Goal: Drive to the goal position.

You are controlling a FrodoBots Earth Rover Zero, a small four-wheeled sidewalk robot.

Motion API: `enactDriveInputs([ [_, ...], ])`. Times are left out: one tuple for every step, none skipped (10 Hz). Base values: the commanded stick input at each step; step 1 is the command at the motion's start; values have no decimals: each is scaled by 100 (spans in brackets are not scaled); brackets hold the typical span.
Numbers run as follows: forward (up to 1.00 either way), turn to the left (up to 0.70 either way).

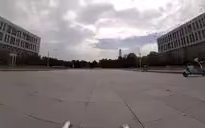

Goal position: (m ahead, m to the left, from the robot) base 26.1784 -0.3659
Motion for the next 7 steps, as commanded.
enactDriveInputs([
  [70, 0],
  [70, 0],
  [70, 0],
  [70, 0],
  [70, 0],
  [70, 0],
  [70, 0],
])
